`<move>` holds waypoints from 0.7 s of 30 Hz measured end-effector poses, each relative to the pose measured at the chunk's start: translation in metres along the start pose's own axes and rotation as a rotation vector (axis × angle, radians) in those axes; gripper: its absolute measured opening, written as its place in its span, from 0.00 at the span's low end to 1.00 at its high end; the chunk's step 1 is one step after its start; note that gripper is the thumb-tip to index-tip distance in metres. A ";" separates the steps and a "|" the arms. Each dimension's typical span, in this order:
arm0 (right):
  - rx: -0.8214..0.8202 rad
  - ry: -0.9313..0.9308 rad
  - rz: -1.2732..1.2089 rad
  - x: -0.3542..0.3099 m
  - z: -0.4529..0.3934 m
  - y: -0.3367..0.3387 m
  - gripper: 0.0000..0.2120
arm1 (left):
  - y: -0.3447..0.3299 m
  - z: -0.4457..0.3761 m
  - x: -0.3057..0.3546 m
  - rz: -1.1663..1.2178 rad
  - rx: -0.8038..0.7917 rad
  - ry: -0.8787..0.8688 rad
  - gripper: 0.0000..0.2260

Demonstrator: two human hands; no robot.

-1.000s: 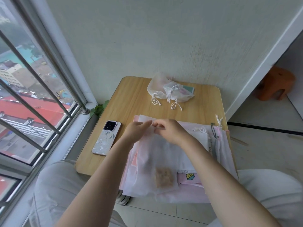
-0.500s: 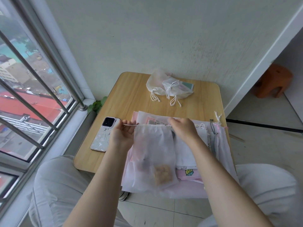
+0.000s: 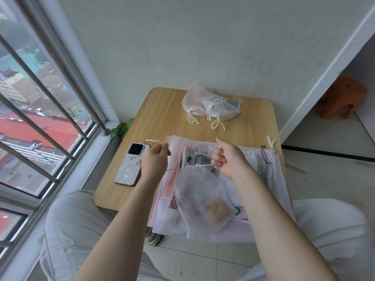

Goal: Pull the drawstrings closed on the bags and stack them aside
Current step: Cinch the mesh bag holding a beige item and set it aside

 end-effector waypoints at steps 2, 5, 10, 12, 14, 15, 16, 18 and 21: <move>0.038 0.056 0.195 -0.004 -0.002 0.008 0.14 | 0.001 0.001 0.008 -0.068 0.033 -0.053 0.17; 0.061 0.156 0.263 -0.015 -0.003 0.010 0.14 | -0.001 0.002 0.017 -0.084 0.044 -0.098 0.16; -0.080 0.349 0.368 -0.051 -0.003 0.001 0.28 | -0.003 -0.001 0.033 -0.020 -0.041 -0.191 0.27; -0.054 0.385 0.529 -0.055 0.001 0.001 0.27 | 0.000 -0.001 0.030 -0.113 0.003 -0.150 0.31; -0.055 0.372 0.747 -0.047 0.003 0.000 0.12 | 0.004 -0.001 0.023 -0.263 0.070 -0.111 0.17; -0.069 0.333 0.852 -0.038 0.003 -0.001 0.07 | 0.003 -0.002 0.018 -0.355 0.068 -0.078 0.14; -0.098 0.294 0.930 -0.027 0.002 -0.002 0.09 | -0.002 -0.002 0.010 -0.430 0.019 -0.036 0.16; -0.158 0.255 1.052 -0.014 0.004 -0.009 0.17 | -0.019 0.002 -0.007 -0.525 -0.149 0.056 0.23; -0.252 0.250 1.127 -0.005 0.009 -0.026 0.25 | -0.036 0.015 -0.011 -0.547 -0.257 0.101 0.28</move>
Point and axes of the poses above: each hand's wrist, its own z-axis away from the middle knuckle, its own y-axis out of the back of the hand, x = y × z, the point moved 10 cm from there along -z, towards the middle knuckle, and after that the axes turned 10 degrees about y, right-handed, at the moved point
